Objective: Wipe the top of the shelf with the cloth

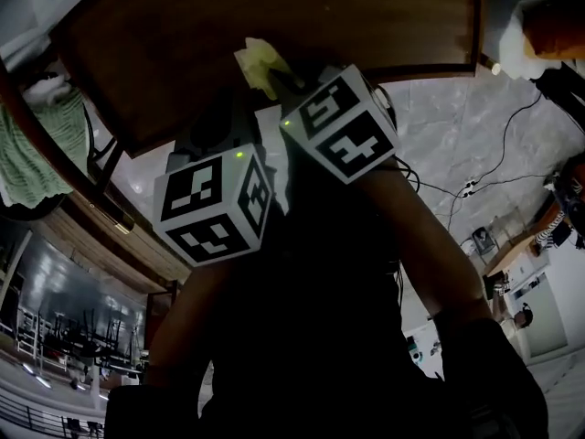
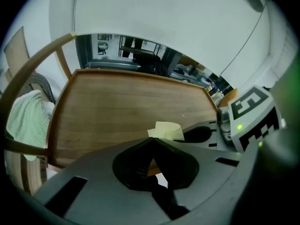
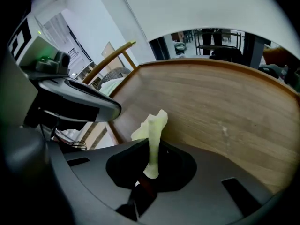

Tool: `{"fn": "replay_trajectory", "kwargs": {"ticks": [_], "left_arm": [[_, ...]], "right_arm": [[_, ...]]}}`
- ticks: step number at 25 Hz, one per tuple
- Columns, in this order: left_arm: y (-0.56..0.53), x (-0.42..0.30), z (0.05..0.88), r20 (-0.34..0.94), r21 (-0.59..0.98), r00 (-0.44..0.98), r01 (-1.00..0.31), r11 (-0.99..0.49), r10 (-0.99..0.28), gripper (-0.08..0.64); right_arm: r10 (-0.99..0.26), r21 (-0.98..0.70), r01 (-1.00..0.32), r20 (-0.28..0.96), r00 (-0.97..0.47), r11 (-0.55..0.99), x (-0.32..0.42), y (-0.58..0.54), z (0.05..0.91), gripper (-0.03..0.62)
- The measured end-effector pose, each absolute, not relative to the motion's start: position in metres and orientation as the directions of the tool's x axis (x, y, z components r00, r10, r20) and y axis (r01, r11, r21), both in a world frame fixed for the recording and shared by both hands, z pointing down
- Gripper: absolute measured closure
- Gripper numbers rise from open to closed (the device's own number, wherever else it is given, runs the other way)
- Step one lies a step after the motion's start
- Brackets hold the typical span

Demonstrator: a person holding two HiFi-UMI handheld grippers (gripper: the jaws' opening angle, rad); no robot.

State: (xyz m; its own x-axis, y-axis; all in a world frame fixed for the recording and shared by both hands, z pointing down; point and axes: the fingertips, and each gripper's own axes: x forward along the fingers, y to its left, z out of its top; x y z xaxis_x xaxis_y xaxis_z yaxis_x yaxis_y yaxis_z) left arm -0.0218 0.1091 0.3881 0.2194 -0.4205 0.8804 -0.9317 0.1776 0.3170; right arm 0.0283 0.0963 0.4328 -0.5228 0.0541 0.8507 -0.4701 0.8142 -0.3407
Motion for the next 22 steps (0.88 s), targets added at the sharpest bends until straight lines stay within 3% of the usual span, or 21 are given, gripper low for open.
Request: {"fn": "replay_trajectory", "kwargs": {"ticks": [22], "left_arm": [[0.066, 0.126, 0.389, 0.847, 0.371, 0.327, -0.928, 0.024, -0.419, 0.549]], "right_arm": [[-0.184, -0.129, -0.679, 0.911, -0.369, 0.723, 0.233, 0.022, 0.419, 0.551]]}}
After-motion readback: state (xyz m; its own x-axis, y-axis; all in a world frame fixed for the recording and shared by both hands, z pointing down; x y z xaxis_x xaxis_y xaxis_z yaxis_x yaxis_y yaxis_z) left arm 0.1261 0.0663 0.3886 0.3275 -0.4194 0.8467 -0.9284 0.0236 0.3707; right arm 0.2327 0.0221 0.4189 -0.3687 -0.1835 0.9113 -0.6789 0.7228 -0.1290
